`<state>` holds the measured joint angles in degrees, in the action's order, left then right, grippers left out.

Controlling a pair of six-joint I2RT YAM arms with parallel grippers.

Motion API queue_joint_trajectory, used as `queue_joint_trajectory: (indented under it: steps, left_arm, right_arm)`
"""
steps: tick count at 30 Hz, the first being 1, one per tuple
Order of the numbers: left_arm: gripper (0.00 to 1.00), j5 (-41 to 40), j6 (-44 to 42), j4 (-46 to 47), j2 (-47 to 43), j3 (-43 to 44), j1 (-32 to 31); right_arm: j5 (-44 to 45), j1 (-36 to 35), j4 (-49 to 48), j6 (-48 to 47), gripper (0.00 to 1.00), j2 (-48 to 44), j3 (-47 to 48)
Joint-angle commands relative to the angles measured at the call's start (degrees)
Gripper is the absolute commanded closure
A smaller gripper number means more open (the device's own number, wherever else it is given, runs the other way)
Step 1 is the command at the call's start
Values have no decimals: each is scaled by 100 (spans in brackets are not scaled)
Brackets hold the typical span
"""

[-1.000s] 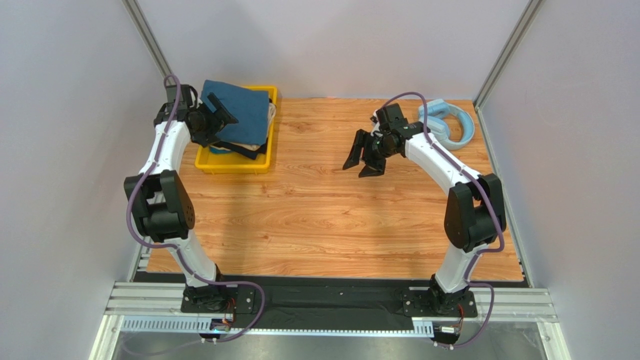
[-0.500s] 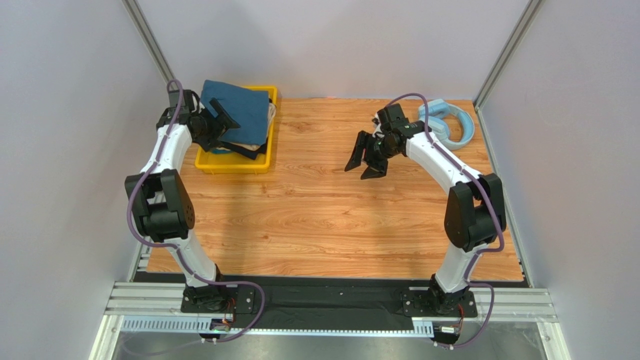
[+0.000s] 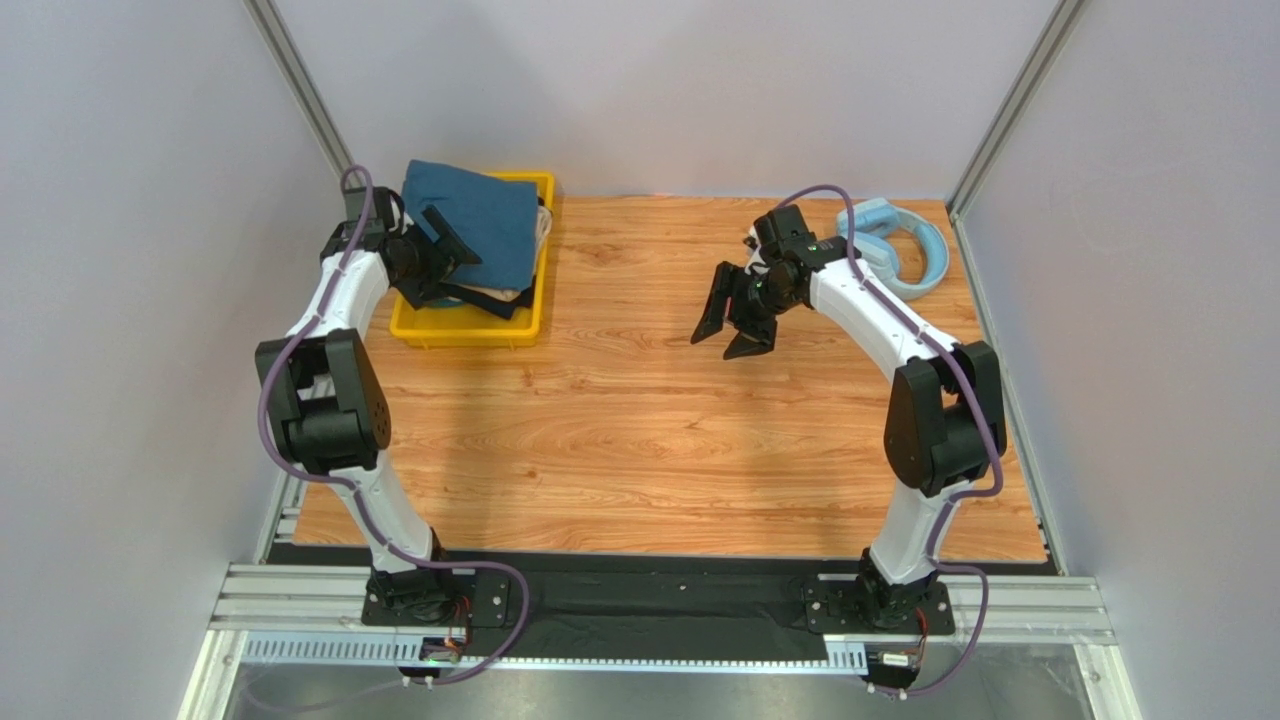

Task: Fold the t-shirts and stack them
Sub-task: Grab the tshirt from the pile

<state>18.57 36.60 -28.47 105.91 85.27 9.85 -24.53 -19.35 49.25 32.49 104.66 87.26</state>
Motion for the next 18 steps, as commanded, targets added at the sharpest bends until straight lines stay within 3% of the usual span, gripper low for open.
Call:
queue_joint_trajectory:
  steps: [1,8,13,16,18]
  left_arm:
    - [9,-72,-127,44,351,595,35]
    - [13,-248,-179,26,729,1008,35]
    - [43,-415,-188,69,756,1071,26]
    - [55,-380,-162,254,624,974,44]
    - [82,-302,-188,359,571,956,26]
  right_arm:
    - [10,125,119,-94,36,-77,124]
    - [37,195,137,-76,36,-130,36]
    - [45,204,190,-59,36,-104,36]
    - [54,213,190,-32,36,-86,45]
    - [28,213,199,-23,36,-51,54]
